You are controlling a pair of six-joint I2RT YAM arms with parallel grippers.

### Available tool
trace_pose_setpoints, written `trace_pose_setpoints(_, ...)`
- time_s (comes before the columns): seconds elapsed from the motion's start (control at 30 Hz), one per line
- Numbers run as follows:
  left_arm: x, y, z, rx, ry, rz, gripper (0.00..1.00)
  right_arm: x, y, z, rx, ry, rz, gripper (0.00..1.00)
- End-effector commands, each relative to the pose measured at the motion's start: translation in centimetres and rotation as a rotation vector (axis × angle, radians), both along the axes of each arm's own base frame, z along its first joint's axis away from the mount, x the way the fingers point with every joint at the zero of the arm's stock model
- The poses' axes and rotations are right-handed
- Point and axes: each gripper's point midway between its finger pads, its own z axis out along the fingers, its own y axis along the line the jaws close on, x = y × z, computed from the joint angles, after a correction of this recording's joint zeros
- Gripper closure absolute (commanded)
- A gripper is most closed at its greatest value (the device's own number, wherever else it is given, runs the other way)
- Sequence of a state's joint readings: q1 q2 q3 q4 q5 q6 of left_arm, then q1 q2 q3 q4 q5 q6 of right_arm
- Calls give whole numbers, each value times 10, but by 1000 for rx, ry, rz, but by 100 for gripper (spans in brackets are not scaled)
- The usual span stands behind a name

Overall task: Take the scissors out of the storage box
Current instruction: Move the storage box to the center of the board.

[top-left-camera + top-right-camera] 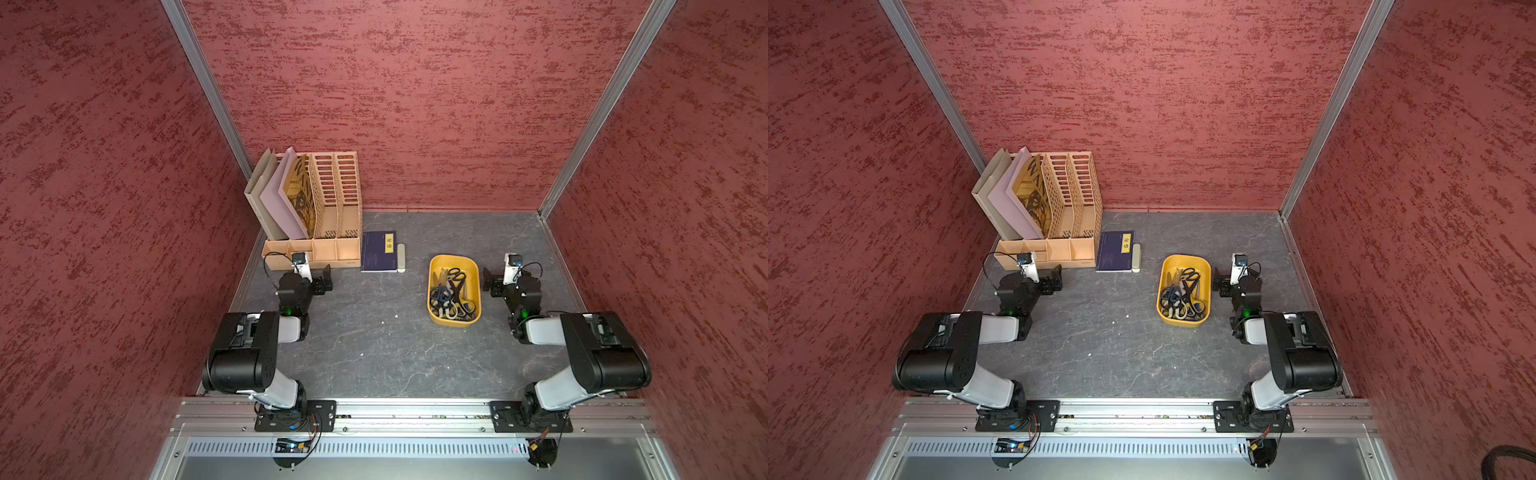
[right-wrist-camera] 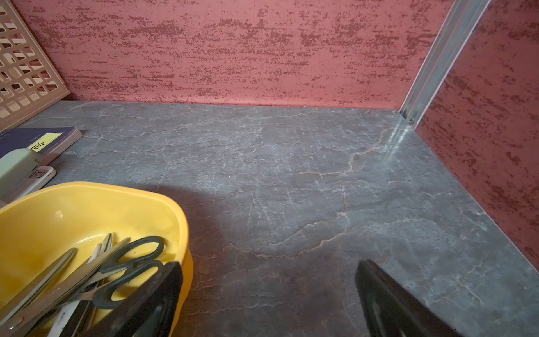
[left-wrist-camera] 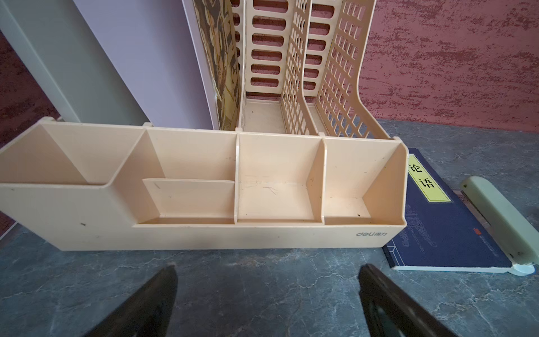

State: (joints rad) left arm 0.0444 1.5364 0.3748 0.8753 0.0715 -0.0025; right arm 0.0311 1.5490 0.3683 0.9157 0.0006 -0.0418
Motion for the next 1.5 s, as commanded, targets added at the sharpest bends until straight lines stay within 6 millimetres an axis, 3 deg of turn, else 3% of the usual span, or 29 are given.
trace_pose_setpoints(0.0,3,0,7,7,-21,-5,0,4,2,8,10,-24,15,2)
trace_pose_setpoints(0.37,3,0,6,10,-19,-2,0,4,5,11,38,-23,63,1)
trace_pose_setpoints(0.53,3,8,14,13,-18,60,0,-6,-9,42,31,-52,-31,3)
trace_pose_setpoints(0.7,-1,6,45,39,3,84,0,-9,-9,58,217,190,-115,13)
trace_pose_setpoints(0.83,-12,0,68,-109,96,116,1,-22,12,49,395,487,-137,23)
trace_pose_setpoints(0.93,-24,-18,75,-266,258,126,0,-39,43,36,512,713,-91,26)
trace_pose_setpoints(1.0,-35,-42,74,-349,369,104,0,-53,64,32,521,834,-29,28)
trace_pose_setpoints(1.1,-49,-82,69,-401,454,50,0,-63,69,25,459,918,-30,29)
trace_pose_setpoints(1.2,-59,-114,65,-383,499,0,0,-65,74,16,456,964,-11,35)
trace_pose_setpoints(1.33,-67,-133,53,-468,569,-1,0,-69,85,-6,439,1032,21,40)
trace_pose_setpoints(1.47,-80,-140,40,-540,629,6,0,-63,79,-26,396,1058,-21,53)
